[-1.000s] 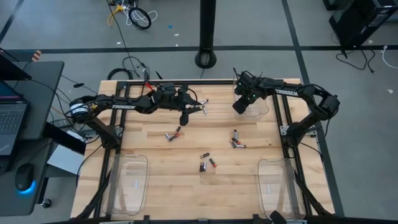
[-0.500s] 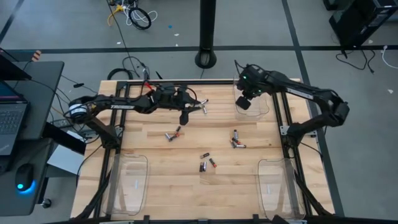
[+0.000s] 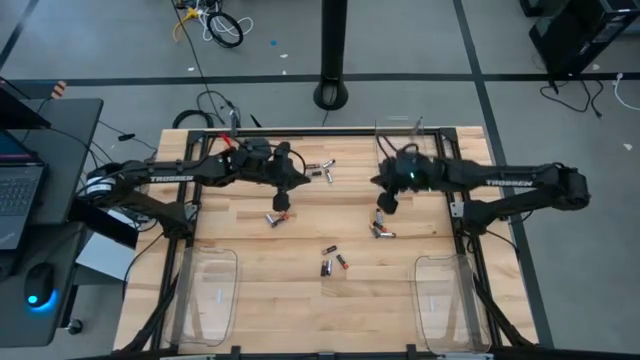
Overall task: Sort batteries
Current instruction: Put the white battery into the bottom right transparent bin
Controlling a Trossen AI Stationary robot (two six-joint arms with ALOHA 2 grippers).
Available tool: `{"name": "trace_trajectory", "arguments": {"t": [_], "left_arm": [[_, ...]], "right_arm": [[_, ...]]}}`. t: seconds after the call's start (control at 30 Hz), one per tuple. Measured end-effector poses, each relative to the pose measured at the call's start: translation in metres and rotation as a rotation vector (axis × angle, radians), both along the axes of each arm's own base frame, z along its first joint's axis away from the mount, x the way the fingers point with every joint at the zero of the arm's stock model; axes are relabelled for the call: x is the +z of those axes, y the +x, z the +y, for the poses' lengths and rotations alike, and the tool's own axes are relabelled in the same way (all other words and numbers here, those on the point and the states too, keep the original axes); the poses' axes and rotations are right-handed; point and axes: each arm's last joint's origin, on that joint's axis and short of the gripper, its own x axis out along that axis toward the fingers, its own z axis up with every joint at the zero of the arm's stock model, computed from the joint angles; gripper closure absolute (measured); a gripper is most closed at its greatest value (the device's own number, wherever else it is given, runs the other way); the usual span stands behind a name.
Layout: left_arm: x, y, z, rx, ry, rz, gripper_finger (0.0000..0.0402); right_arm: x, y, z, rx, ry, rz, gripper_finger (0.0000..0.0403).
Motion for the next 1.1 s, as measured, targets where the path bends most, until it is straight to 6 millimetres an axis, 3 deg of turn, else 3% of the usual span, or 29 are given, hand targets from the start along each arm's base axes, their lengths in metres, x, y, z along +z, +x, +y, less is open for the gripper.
{"name": "trace_trajectory", "arguments": {"t": [0.23,0.6,0.97,1.1], "left_arm": [[-0.011,-0.006,-0.014,0.049,-0.023,0.156,0.0392],[-0.021,-0.008,-0.037,0.045,-0.068,0.28,0.0392],[-0.026,-0.01,-0.06,0.085,-0.016,0.351,0.0392],[-0.038,-0.011,-0.063,0.057,-0.001,0.317,0.0392]], "right_arm": [[-0.018,-0.006,0.033,0.051,-0.054,-0.13,0.039],[-0.032,0.011,0.055,0.216,0.019,-0.2,0.0383],[-0.042,0.016,0.073,0.086,-0.014,-0.184,0.0363],[-0.04,0.017,0.074,0.075,-0.025,-0.21,0.0362]]}}
